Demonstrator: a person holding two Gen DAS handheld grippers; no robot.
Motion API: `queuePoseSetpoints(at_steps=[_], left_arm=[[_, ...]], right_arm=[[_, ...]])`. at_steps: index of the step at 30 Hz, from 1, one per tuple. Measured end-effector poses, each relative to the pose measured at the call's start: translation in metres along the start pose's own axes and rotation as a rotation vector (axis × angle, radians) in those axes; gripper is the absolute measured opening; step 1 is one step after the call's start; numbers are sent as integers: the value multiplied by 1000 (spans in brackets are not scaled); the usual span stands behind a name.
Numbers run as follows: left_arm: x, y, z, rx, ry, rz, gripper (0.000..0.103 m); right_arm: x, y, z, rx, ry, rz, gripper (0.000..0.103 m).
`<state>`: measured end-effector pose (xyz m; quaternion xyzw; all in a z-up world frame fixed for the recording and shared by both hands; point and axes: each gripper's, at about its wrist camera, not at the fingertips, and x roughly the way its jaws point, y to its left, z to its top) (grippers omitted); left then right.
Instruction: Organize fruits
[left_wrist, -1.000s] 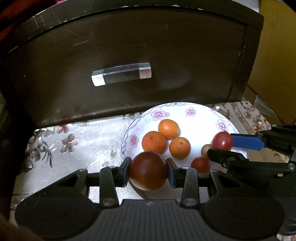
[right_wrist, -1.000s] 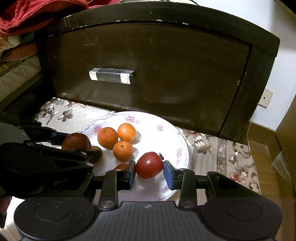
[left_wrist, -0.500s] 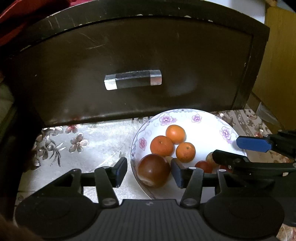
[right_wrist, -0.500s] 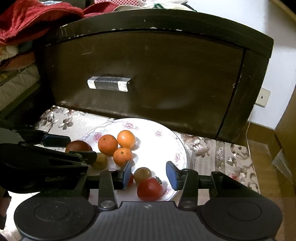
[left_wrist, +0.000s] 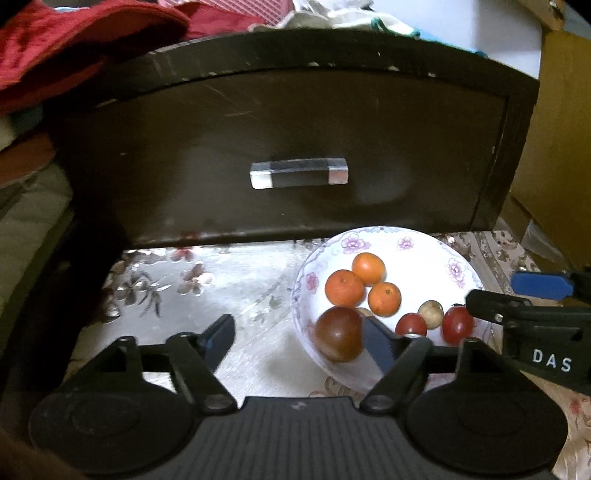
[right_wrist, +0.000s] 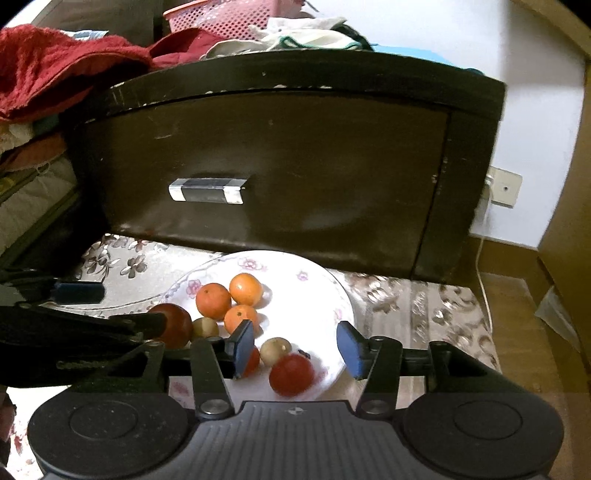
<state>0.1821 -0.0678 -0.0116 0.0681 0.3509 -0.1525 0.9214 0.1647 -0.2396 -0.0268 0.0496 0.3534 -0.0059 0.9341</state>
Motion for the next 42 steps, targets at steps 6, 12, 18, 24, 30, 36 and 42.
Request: queuePoseSetpoints(at_steps=[6, 12, 18, 24, 30, 36, 42], left_arm=[[-26, 1, -16, 2, -3, 54, 98], [-50, -2, -32, -2, -14, 76, 103], [-74, -13, -44, 50, -18, 135, 103], [-92, -16, -58, 40, -8, 106, 103], [-106, -19, -74, 48, 7, 115, 103], [-119, -18, -86, 43, 10, 125, 103], [-128, -15, -95, 35, 18, 124, 103]], right_arm=[[-22, 3, -8, 23, 19, -9, 46], [-51, 11, -24, 47, 21, 6, 47], [-75, 14, -39, 75, 23, 8, 48], [-93, 17, -51, 90, 27, 13, 49], [-110, 26, -63, 74, 21, 24, 52], [-123, 32, -72, 69, 18, 37, 52], [-136, 40, -80, 61, 13, 44, 52]])
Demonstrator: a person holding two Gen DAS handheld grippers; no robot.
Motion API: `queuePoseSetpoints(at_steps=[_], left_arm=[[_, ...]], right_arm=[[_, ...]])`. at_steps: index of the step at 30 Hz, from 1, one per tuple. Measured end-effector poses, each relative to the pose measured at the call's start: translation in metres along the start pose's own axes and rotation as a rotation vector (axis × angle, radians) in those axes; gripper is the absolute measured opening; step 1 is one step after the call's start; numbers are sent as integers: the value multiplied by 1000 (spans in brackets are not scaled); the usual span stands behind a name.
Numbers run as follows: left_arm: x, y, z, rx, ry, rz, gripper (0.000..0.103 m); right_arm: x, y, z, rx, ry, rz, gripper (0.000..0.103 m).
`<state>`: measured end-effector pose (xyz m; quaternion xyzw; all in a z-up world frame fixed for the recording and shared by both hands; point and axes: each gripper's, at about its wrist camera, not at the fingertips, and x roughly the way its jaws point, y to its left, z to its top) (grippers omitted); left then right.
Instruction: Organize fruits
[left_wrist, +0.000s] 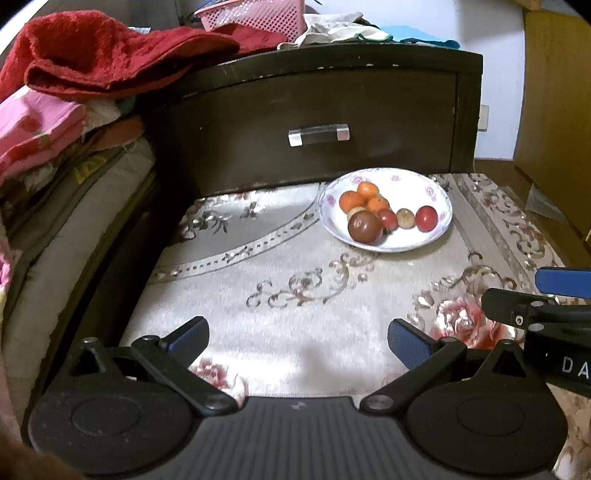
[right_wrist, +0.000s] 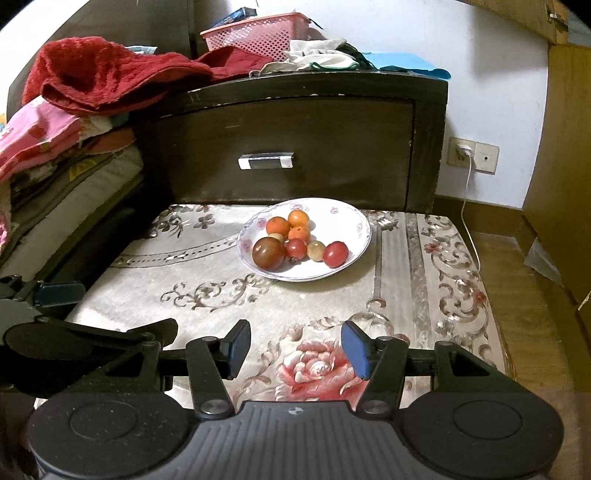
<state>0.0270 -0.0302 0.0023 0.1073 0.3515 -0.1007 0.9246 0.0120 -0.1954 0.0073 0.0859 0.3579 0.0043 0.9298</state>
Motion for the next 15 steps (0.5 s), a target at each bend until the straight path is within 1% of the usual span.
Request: queuePoseSetpoints(at_steps=[4, 15], left_arm=[[-5, 3, -9, -3, 2, 2, 103], [-11, 8, -16, -8, -3, 8, 103]], right_arm=[[-4, 5, -6, -6, 11, 1, 52], [-9, 14, -15, -25, 27, 10, 52]])
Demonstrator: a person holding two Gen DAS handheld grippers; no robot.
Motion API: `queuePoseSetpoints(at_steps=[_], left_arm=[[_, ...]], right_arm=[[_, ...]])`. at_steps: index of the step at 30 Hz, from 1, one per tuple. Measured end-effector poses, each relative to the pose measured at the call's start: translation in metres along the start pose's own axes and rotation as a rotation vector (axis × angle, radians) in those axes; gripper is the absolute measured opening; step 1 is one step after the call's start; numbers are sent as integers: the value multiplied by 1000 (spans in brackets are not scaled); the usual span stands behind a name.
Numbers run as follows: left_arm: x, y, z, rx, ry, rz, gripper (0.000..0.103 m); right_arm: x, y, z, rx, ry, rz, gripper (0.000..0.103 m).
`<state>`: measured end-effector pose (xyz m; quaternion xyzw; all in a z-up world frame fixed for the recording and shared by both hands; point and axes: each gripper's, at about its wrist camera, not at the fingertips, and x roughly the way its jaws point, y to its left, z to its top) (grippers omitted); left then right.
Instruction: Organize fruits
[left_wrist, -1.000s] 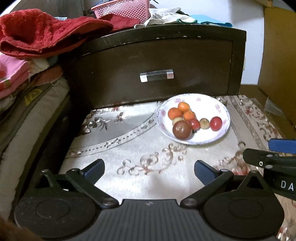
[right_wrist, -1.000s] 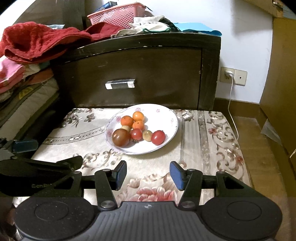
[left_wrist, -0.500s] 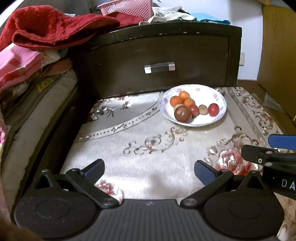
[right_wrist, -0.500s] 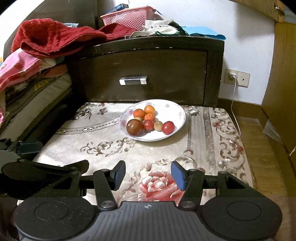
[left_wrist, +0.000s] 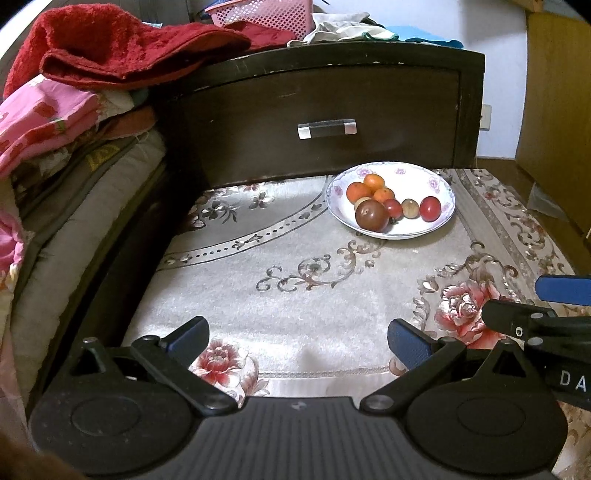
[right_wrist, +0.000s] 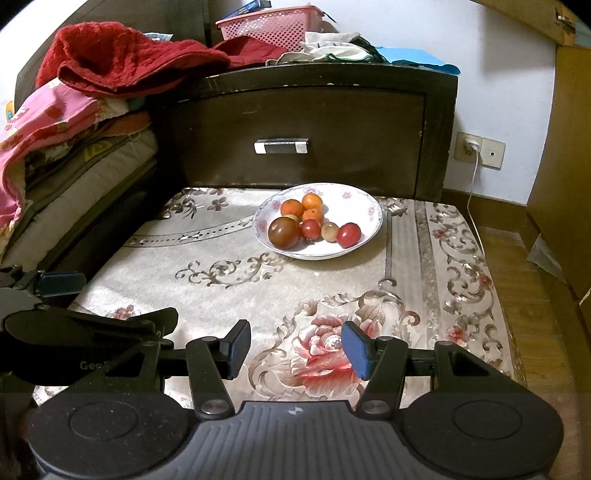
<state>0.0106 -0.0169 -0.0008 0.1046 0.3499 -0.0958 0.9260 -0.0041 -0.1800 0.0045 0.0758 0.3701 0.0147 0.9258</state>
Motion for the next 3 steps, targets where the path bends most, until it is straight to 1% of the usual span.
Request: queuePoseSetpoints(at_steps=[3], left_arm=[[0, 1, -1, -7, -4, -2, 103]], right_arm=[[0, 0, -1, -3, 2, -1, 52]])
